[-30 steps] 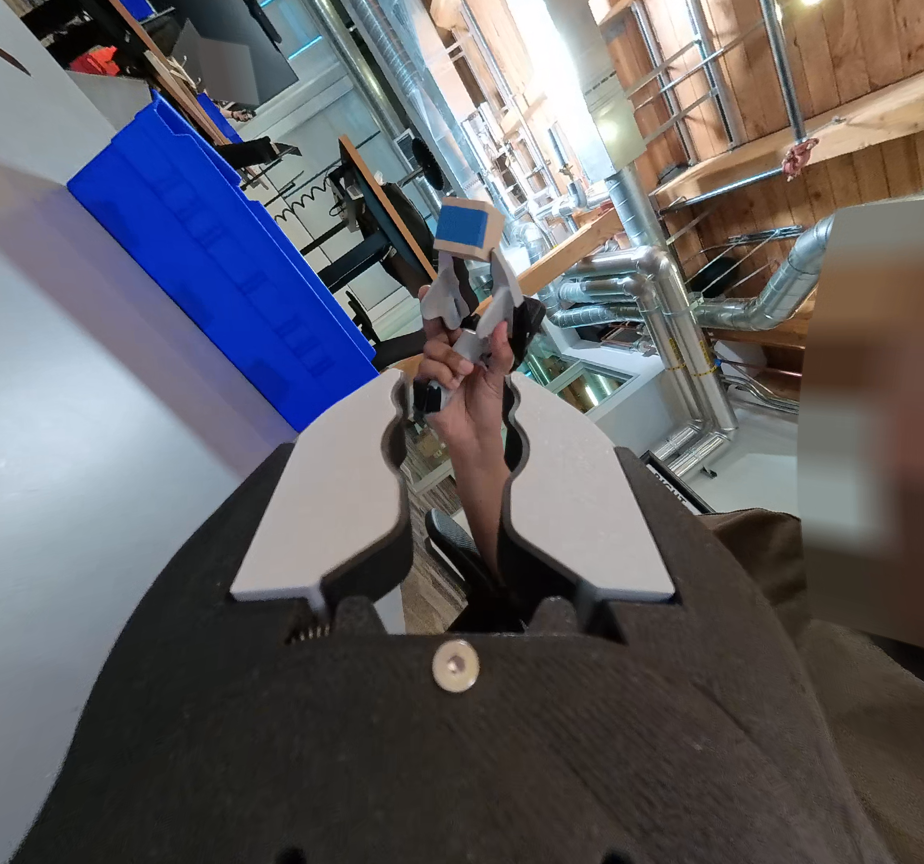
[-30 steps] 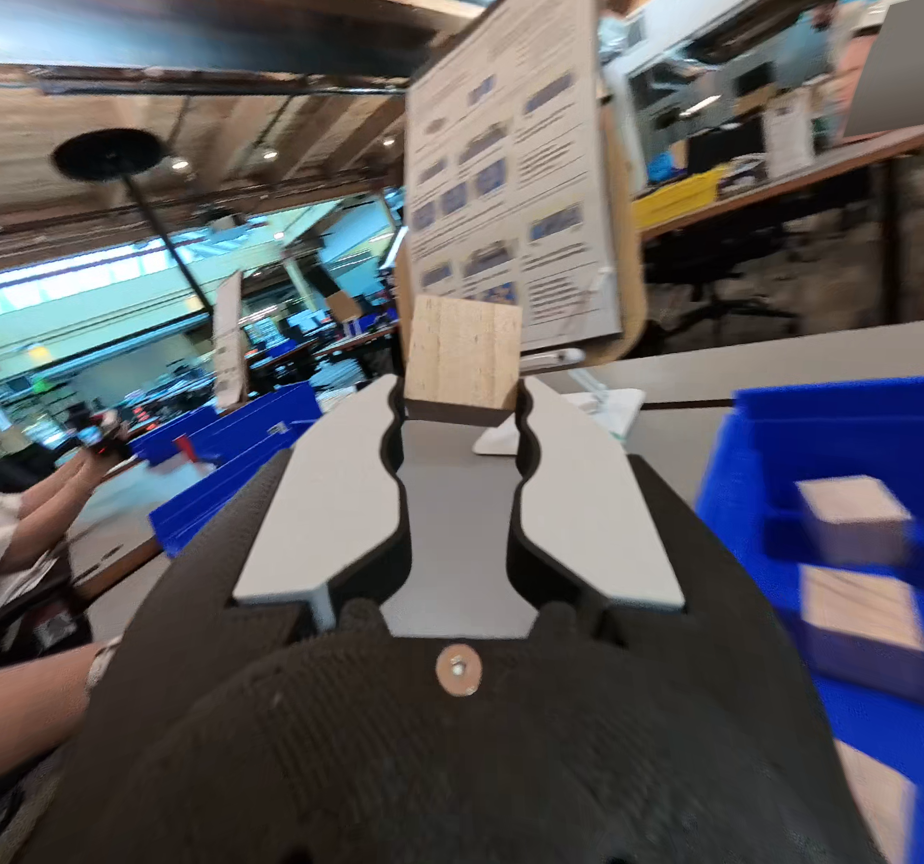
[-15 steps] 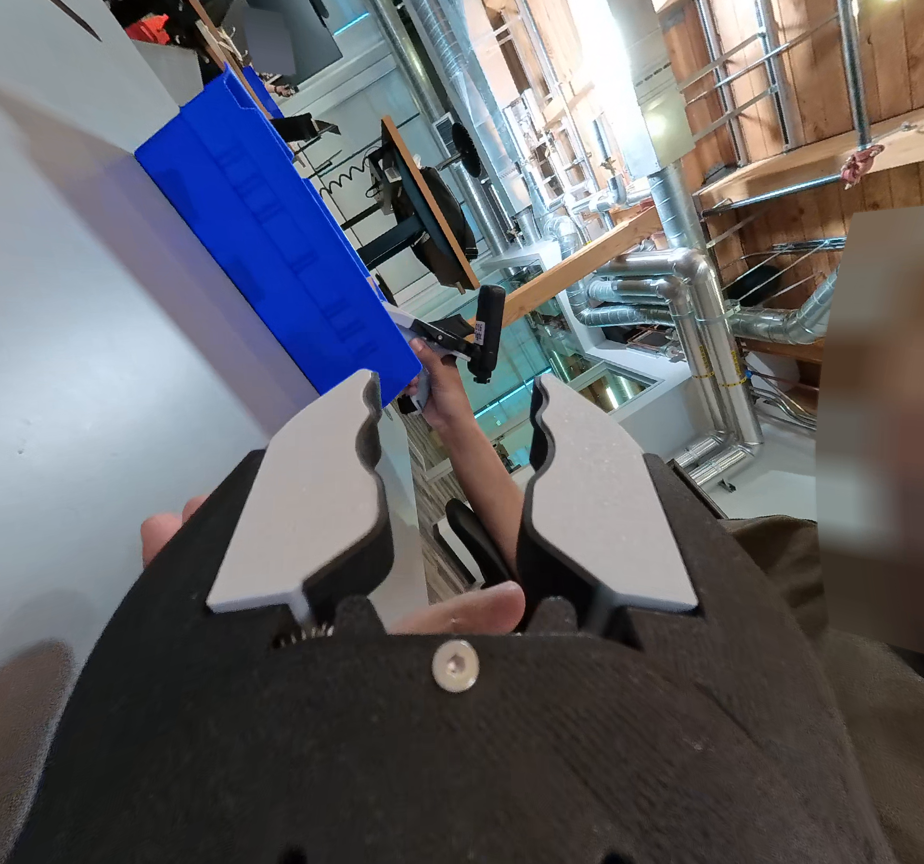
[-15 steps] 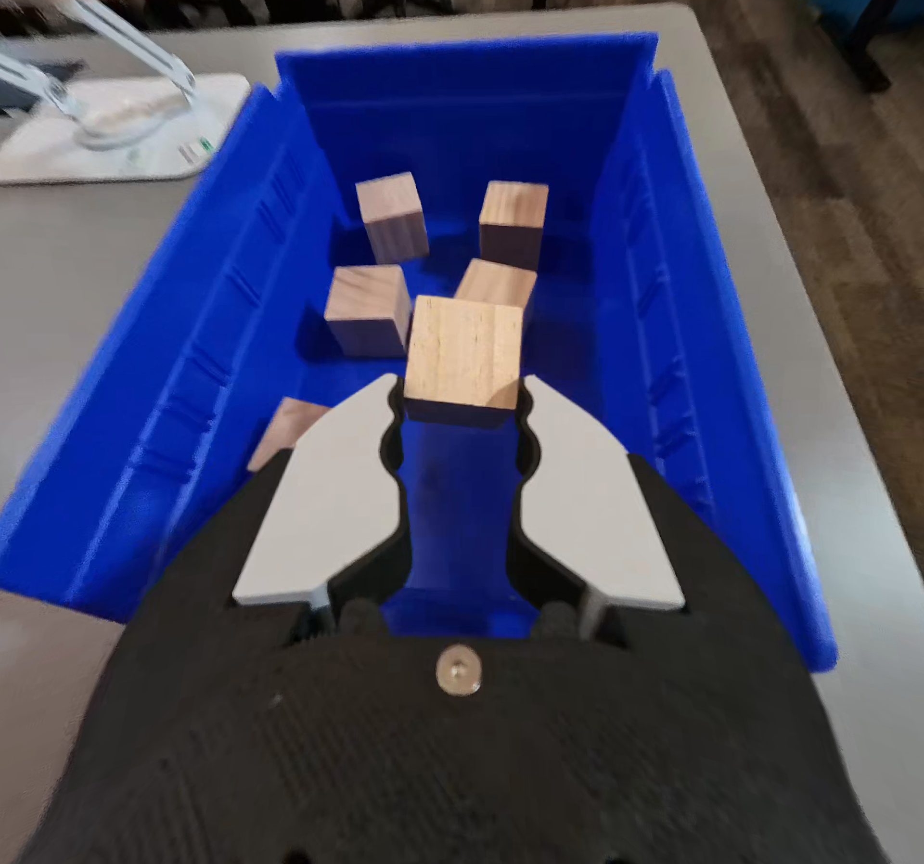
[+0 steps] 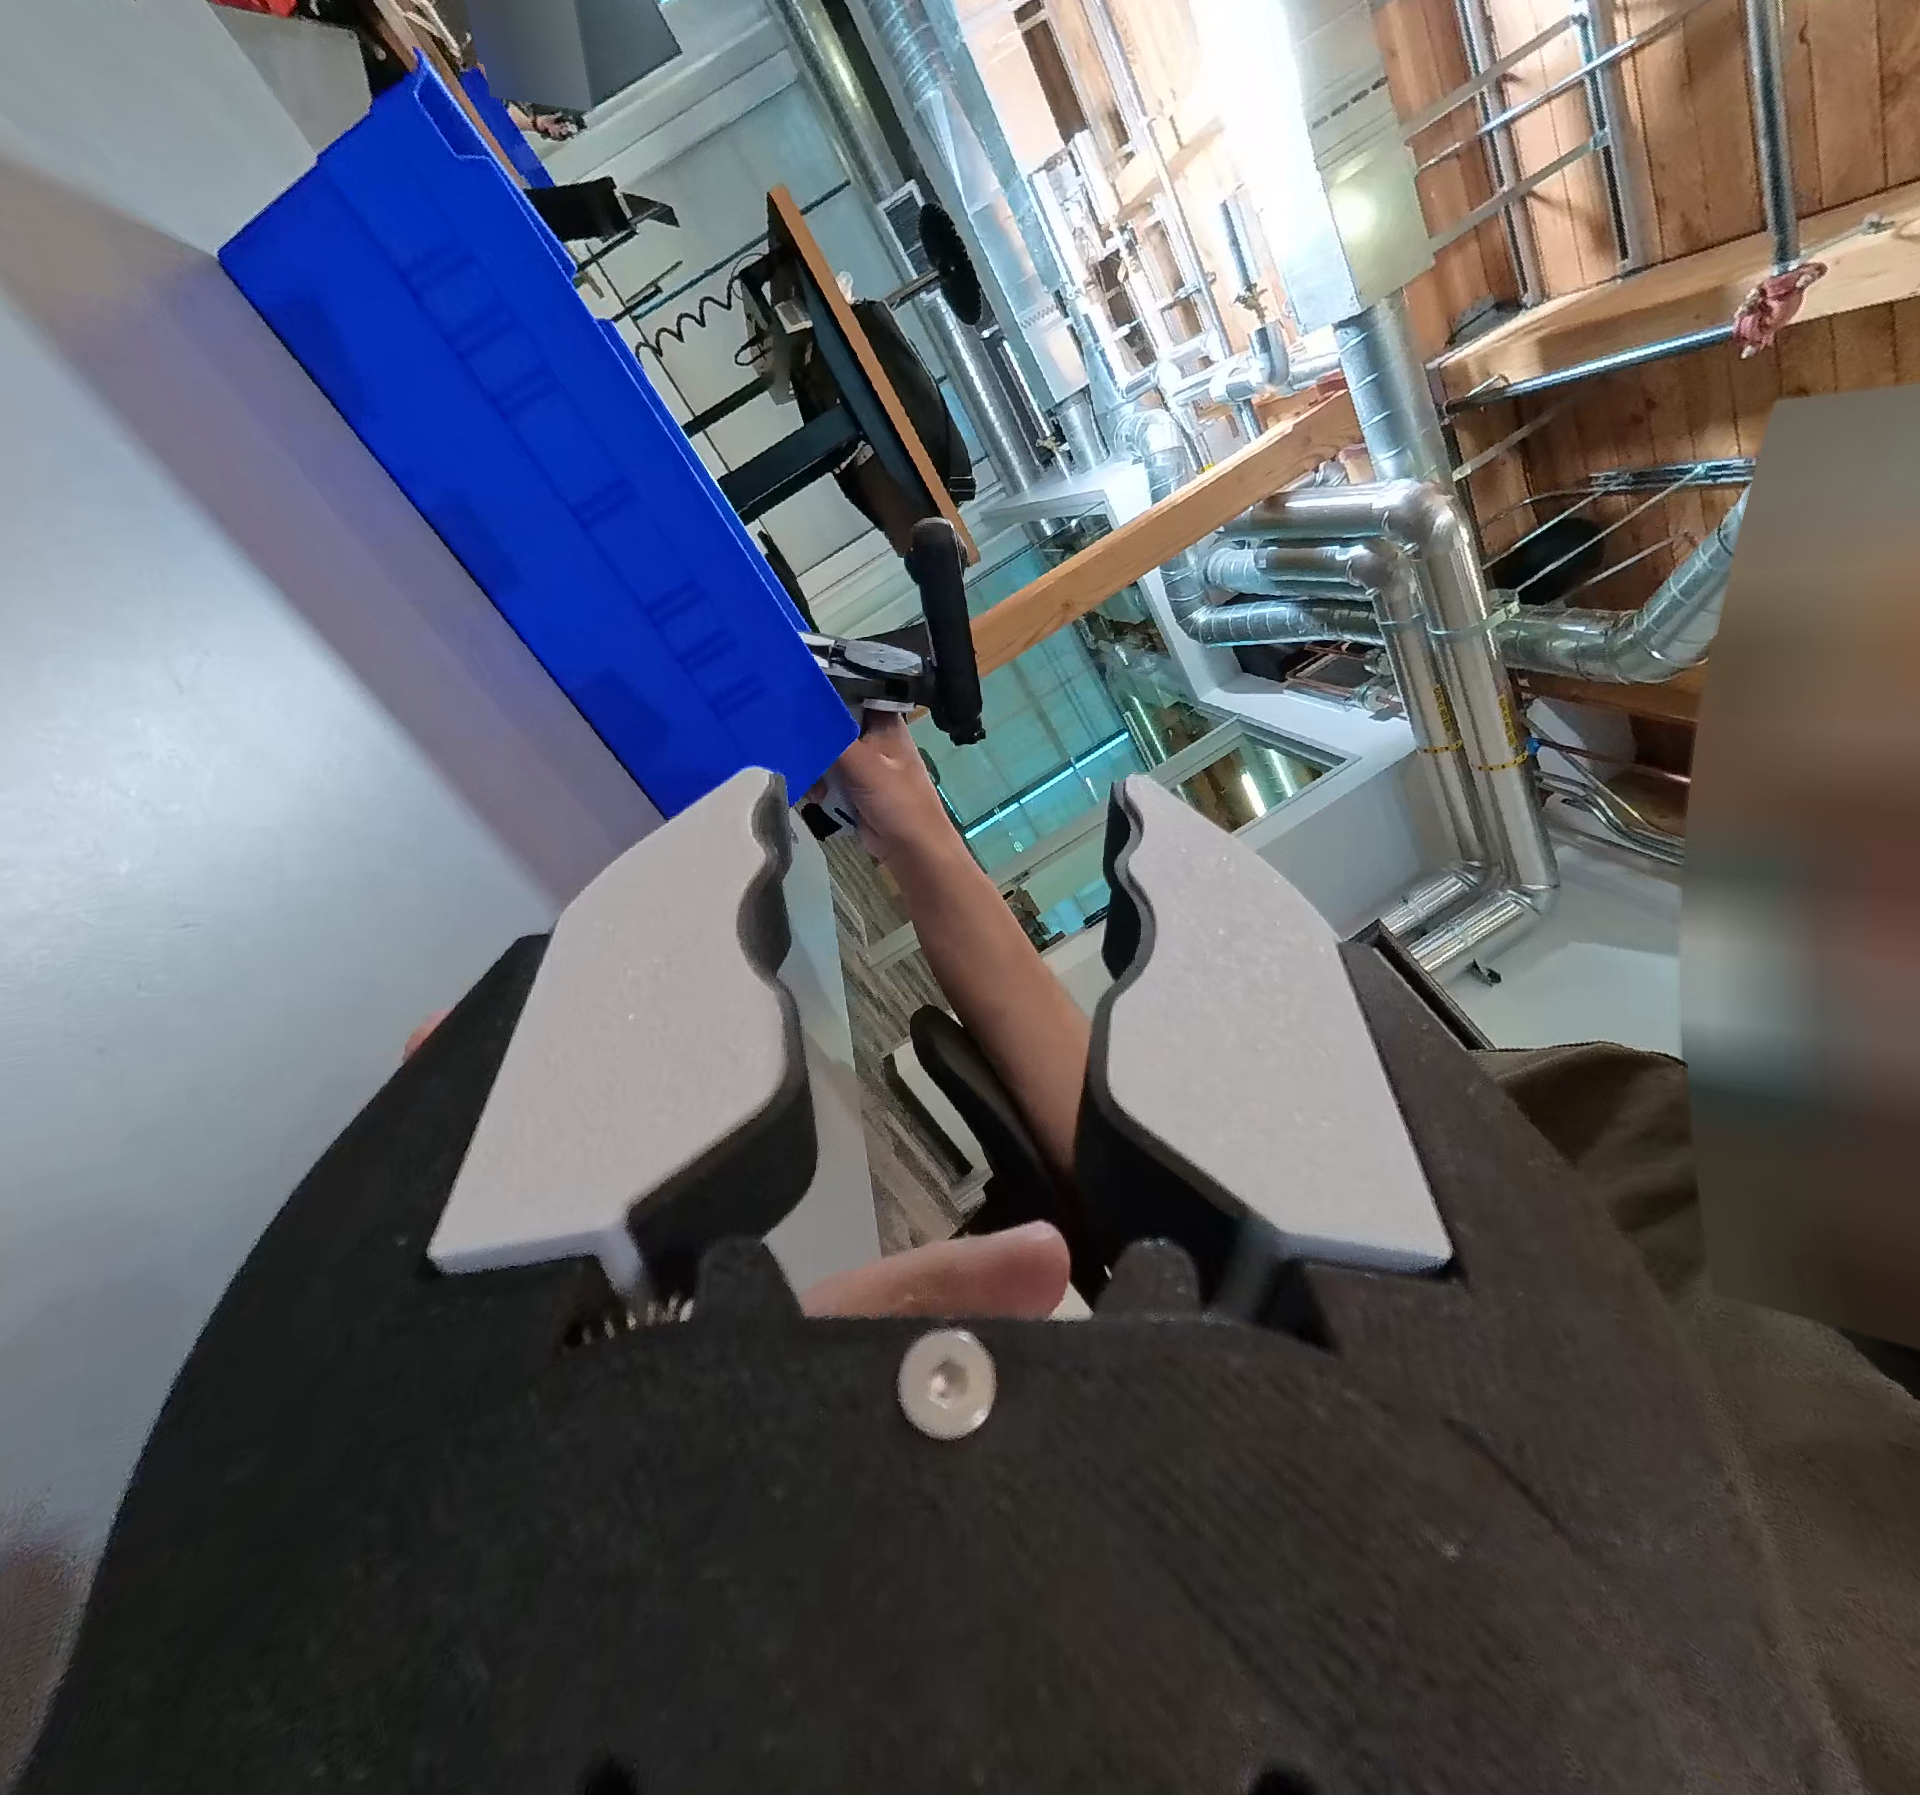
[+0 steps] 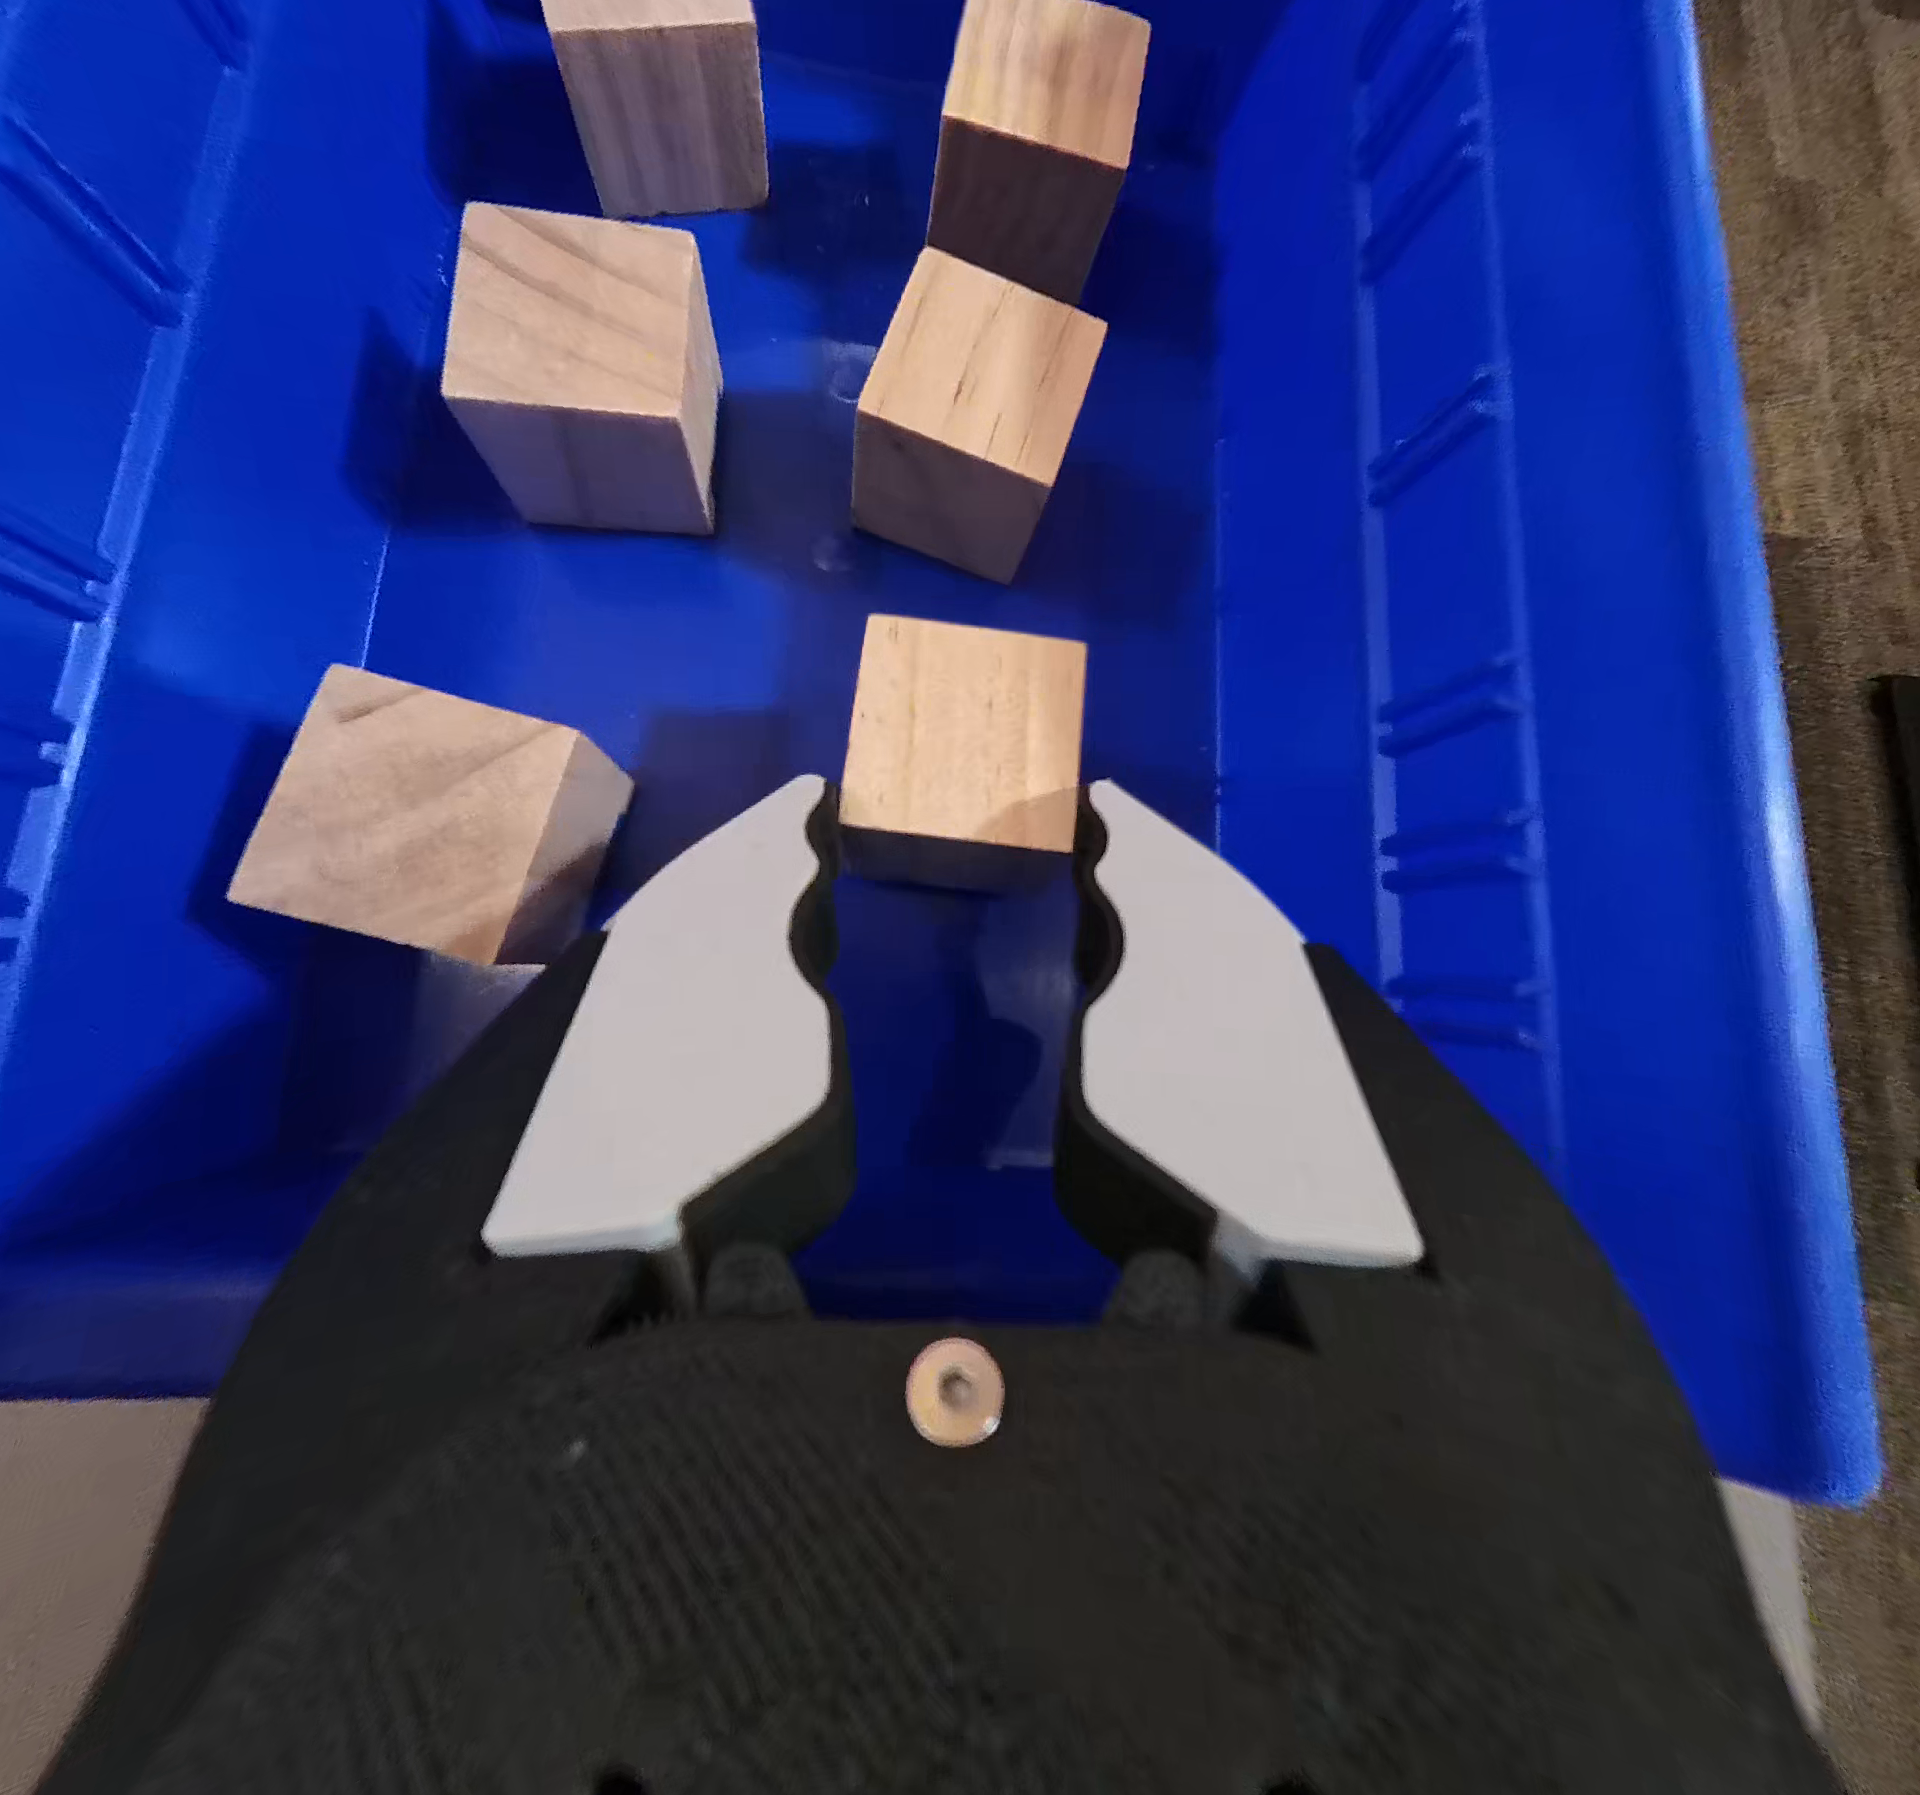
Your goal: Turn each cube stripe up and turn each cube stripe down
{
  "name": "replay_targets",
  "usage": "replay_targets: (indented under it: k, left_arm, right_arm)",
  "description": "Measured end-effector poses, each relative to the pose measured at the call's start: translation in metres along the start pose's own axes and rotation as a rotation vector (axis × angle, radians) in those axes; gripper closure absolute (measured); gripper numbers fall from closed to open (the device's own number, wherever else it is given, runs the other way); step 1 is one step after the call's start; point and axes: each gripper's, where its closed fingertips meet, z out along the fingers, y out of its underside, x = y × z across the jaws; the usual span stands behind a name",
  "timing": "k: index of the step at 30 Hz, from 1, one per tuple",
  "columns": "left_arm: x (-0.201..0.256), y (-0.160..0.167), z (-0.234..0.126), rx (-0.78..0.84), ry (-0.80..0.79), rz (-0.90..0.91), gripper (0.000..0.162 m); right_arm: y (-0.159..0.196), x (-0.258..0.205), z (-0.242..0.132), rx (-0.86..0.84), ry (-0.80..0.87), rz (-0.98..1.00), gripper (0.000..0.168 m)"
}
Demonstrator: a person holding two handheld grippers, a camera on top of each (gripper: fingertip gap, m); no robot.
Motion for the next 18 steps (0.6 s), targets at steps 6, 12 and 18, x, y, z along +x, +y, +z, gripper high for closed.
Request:
replay_targets:
  k: [6,12,18]
  left_arm:
    - [-0.0015,0.002,0.0013,-0.01,-0.003,-0.003,0.104]
    - [-0.0026,0.0022,0.0016,-0.013,-0.005,-0.002,0.103]
    - [-0.0022,0.0035,0.002,-0.019,-0.003,-0.002,0.102]
  right_arm:
    - [0.0016,0.0014,0.002,0.026,-0.039,0.05,0.124]
    - [-0.0021,0.0015,-0.0011,0.046,-0.016,0.01,0.123]
    - [-0.0059,0.0052,-0.0056,0.079,-0.02,0.03,0.121]
